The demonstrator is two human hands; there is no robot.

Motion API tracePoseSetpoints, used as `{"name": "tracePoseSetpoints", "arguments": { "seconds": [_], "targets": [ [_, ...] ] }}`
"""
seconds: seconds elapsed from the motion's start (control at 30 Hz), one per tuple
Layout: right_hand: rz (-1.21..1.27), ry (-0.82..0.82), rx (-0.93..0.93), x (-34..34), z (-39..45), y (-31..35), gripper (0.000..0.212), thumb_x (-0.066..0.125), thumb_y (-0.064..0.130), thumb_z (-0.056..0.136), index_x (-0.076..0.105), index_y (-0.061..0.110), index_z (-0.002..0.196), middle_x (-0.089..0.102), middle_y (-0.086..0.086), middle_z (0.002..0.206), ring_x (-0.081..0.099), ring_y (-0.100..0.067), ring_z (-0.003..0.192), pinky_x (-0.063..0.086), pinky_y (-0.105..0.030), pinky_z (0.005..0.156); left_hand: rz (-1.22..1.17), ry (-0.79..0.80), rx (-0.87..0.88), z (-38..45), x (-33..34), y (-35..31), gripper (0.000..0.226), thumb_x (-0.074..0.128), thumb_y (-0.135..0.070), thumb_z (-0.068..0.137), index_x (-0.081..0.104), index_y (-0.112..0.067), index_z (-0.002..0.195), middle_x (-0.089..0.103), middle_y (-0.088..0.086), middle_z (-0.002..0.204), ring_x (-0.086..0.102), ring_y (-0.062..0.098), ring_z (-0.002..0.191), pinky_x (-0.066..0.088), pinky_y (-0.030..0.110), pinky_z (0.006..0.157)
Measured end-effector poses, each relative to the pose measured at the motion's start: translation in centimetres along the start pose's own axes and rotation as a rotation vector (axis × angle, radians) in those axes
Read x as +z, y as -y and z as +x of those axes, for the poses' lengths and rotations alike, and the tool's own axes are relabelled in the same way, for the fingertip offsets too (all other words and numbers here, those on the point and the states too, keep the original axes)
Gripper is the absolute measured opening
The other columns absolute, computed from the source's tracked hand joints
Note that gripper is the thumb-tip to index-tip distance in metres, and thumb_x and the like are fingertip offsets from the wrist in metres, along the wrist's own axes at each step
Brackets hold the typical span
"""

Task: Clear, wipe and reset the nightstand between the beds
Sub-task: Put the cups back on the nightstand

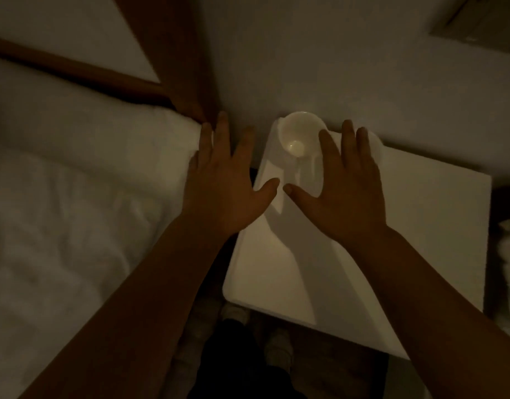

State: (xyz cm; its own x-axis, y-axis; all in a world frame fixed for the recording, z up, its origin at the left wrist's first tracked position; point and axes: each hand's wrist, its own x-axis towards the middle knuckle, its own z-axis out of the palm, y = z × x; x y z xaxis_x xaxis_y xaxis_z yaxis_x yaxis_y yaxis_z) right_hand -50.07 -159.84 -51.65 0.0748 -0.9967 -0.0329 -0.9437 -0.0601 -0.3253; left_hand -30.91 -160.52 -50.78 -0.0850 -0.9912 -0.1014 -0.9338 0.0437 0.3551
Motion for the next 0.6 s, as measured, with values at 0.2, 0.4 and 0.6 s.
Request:
{"name": "tracePoseSetpoints", "arguments": {
  "seconds": [0.2, 0.4, 0.6],
  "targets": [
    [0.037, 0.120, -0.261, 1.3, -2.5, 7.7, 0.093, 0.057, 0.065, 0.079, 0.018, 0.021, 0.151, 0.007, -0.013, 0.160, -0.001, -0.030, 0.147, 0.014, -0.051, 0.113, -0.048, -0.030, -0.187, -7.8, -2.0, 5.7, 0.089, 0.041, -0.070, 0.082, 0.008, -0.027, 0.153, -0.006, 0.007, 0.162, -0.002, 0.032, 0.147, 0.020, 0.055, 0.112],
    [-0.006, 0.310, -0.509, 4.5, -6.1, 17.2, 0.093, 0.060, 0.062, 0.080, 0.015, 0.023, 0.151, 0.002, -0.009, 0.161, -0.003, -0.027, 0.147, 0.017, -0.051, 0.116, -0.102, -0.046, -0.465, -18.0, -3.4, 11.6, 0.092, 0.030, -0.075, 0.077, 0.012, -0.024, 0.151, -0.002, 0.008, 0.162, 0.001, 0.031, 0.147, 0.024, 0.050, 0.111],
    [-0.041, 0.440, -0.722, 9.6, -10.7, 26.2, 0.089, 0.063, 0.050, 0.084, 0.012, 0.022, 0.151, 0.001, -0.008, 0.161, -0.003, -0.026, 0.147, 0.018, -0.047, 0.113, -0.157, -0.067, -0.658, -27.8, -2.2, 16.1, 0.085, 0.032, -0.071, 0.079, 0.015, -0.026, 0.148, 0.006, 0.007, 0.161, 0.008, 0.029, 0.147, 0.028, 0.046, 0.110]
  ]
}}
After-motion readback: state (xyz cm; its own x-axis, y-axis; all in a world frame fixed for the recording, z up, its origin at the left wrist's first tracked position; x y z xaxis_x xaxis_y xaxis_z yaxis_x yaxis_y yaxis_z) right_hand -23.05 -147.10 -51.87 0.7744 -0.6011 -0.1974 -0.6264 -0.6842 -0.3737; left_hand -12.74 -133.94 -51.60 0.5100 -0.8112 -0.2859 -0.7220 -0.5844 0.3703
